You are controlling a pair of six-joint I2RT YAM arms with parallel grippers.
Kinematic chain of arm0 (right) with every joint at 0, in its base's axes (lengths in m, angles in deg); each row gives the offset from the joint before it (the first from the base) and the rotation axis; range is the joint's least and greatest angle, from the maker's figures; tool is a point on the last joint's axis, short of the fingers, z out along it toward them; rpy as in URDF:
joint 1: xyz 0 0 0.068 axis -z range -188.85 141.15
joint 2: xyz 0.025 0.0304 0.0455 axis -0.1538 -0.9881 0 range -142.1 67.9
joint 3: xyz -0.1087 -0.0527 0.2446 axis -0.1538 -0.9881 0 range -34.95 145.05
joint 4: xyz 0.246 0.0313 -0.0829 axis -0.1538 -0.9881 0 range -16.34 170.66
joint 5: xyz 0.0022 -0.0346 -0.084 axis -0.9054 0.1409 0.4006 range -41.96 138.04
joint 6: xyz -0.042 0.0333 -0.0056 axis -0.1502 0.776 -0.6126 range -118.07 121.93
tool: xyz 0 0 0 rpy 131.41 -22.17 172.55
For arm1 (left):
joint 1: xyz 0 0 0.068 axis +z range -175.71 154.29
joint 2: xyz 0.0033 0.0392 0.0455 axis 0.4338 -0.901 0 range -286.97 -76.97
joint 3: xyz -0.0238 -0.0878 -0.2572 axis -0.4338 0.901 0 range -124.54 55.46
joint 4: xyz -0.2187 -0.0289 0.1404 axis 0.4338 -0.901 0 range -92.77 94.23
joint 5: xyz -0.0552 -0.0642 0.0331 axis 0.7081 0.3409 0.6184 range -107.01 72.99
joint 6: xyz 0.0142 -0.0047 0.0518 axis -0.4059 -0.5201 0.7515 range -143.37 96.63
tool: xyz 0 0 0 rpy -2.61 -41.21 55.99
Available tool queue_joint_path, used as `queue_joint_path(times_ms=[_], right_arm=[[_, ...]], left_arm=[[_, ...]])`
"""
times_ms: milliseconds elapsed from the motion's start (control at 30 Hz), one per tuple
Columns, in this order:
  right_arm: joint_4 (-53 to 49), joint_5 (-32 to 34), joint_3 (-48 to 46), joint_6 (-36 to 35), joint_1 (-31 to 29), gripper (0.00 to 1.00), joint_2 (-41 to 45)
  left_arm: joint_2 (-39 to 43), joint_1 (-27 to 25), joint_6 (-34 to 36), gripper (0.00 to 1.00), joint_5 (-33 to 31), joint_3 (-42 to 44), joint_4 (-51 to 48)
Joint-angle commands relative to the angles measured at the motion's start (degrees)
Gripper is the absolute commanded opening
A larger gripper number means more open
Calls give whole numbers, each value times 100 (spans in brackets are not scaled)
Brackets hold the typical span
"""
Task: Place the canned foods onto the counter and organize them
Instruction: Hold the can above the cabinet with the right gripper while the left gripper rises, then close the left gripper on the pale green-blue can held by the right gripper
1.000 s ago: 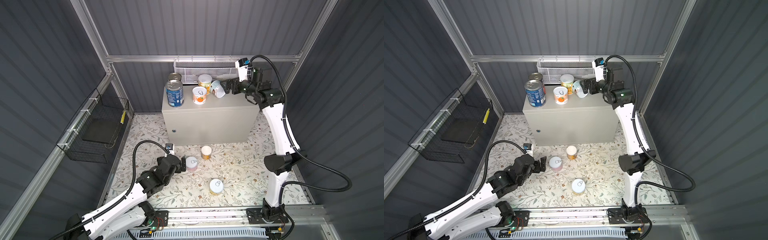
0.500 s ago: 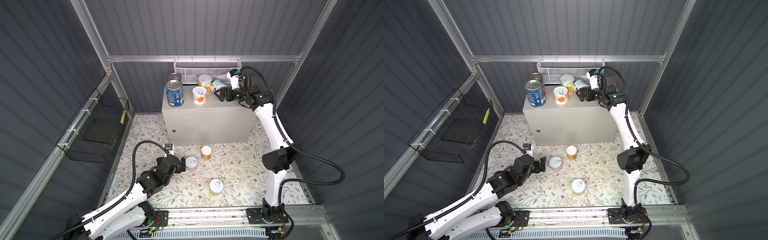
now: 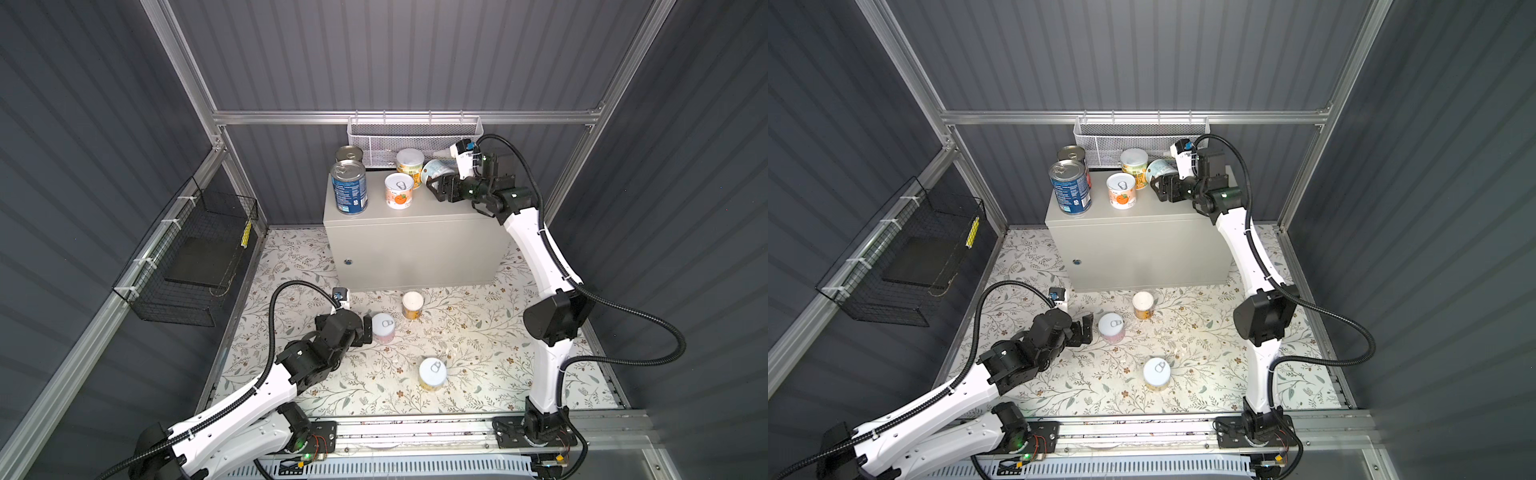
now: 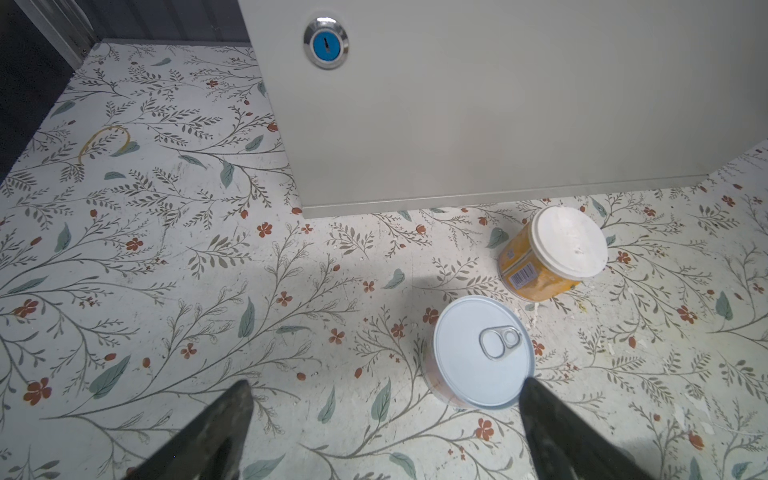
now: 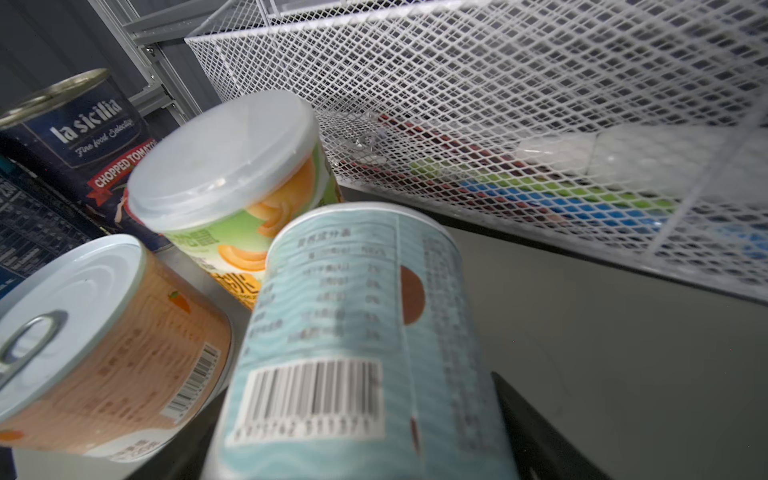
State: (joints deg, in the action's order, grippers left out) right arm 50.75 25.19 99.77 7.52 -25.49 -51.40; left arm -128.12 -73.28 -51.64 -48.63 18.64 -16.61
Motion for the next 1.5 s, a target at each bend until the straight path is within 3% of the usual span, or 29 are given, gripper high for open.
queue_joint_path(times_ms=[0,433,700,1067,1267,1467], right_arm=[[107,-129,-134,-63,-30,79,-69],[1958,-506,-2178,145,-54,70,1364],[2618,-428,-3618,-5,-53,71,2420],[4561,-585,-6385,311,-67,73,4554],[4863,-604,-6888,377,-63,73,5022],[5053,-815,-7126,503,-70,73,5255]], left_arm=[[-35,22,-49,100,-121,87,27],[-156,20,-68,100,232,-564,-453],[-144,12,-578,100,905,-1835,-697],[-1612,-32,-1394,100,2062,-3491,1267],[-2232,-144,-2006,100,2472,-3619,2332],[-2442,-191,-2147,100,2646,-3769,2969]])
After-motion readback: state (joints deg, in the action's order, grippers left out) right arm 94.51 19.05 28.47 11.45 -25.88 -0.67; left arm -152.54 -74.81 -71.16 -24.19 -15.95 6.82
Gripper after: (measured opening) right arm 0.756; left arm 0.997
